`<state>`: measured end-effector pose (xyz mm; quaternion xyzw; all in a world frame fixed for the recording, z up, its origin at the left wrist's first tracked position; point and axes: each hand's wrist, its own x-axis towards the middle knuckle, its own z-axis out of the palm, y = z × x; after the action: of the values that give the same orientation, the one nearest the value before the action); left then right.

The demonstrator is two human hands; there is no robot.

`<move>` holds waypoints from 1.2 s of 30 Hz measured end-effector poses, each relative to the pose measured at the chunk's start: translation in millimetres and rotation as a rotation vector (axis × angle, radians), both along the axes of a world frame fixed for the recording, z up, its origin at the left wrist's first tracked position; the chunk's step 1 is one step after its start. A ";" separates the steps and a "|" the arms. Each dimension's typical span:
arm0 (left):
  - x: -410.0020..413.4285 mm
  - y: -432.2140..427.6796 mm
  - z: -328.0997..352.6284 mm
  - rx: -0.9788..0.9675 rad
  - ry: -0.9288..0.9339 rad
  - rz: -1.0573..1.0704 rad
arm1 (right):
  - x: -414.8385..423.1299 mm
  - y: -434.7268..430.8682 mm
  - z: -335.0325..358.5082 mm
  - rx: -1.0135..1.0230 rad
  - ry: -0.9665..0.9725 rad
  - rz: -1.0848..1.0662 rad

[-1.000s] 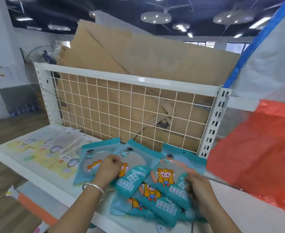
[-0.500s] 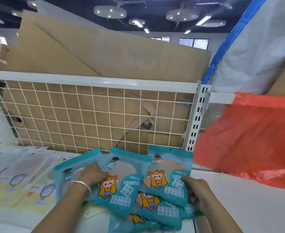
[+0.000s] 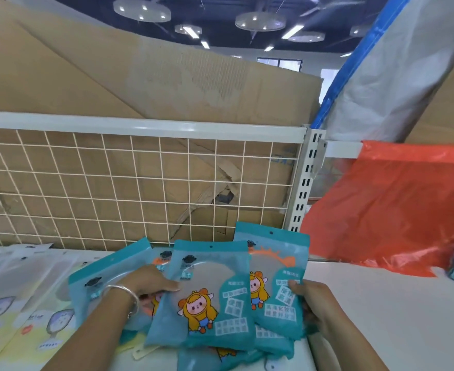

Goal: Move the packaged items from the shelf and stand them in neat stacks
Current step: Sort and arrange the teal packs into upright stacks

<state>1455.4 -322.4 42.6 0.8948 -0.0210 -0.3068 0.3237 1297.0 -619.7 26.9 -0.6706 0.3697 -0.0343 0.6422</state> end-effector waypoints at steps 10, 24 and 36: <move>-7.3 -45.3 8.9 -0.424 0.149 -0.133 | -53.2 8.1 22.7 0.023 -0.210 -0.201; -127.2 -238.1 13.5 -0.630 -0.052 -0.558 | -232.7 -71.2 19.5 -0.136 -0.309 -0.639; -291.3 -391.2 17.7 -0.896 -0.059 -0.663 | -407.1 -160.5 27.6 -0.201 -0.332 -0.836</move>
<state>1164.1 -713.7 60.3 0.6235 -0.4386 -0.3281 0.5578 889.9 -780.3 54.5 -0.5082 0.4956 -0.4331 0.5554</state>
